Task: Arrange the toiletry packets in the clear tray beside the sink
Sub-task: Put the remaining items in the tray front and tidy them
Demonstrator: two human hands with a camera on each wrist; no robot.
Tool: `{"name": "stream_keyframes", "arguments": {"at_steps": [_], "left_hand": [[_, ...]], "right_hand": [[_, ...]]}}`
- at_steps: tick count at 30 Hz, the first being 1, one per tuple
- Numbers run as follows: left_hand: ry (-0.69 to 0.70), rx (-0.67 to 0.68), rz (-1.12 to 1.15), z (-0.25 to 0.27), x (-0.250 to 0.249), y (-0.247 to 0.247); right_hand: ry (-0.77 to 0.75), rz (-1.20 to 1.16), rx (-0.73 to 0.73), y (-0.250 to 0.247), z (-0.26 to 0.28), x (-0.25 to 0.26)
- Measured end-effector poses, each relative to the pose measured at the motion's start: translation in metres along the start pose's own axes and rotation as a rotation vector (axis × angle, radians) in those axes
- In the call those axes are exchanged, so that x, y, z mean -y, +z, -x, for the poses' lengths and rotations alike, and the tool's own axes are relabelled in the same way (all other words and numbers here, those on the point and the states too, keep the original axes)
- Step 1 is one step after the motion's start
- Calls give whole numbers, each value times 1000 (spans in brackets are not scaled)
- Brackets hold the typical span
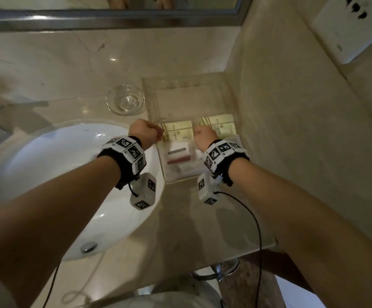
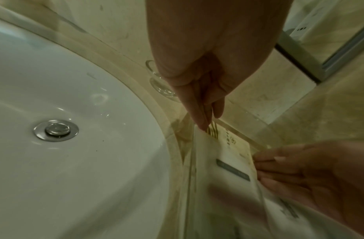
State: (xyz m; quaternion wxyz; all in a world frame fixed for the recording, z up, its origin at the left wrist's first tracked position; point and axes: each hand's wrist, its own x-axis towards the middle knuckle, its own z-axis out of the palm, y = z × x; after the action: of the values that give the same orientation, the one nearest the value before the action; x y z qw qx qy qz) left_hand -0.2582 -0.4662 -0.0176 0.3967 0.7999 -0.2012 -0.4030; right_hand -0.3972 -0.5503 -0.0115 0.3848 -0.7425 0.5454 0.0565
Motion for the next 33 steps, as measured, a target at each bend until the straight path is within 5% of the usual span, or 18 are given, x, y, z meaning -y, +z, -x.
{"name": "stream_keyframes", "arguments": {"at_steps": [11, 16, 25, 29, 33], "left_hand": [[26, 43, -59, 8, -2, -4], [47, 138, -130, 16, -9, 3], [82, 162, -327, 33, -6, 14], [80, 170, -342, 35, -4, 16], [88, 55, -415, 37, -4, 14]], "right_hand": [[36, -83, -5, 3, 4, 6], [-87, -63, -162, -2, 12, -8], [-173, 189, 1, 2, 28, -49], [-168, 120, -200, -1, 32, -55], [5, 143, -434, -17, 35, -65]]}}
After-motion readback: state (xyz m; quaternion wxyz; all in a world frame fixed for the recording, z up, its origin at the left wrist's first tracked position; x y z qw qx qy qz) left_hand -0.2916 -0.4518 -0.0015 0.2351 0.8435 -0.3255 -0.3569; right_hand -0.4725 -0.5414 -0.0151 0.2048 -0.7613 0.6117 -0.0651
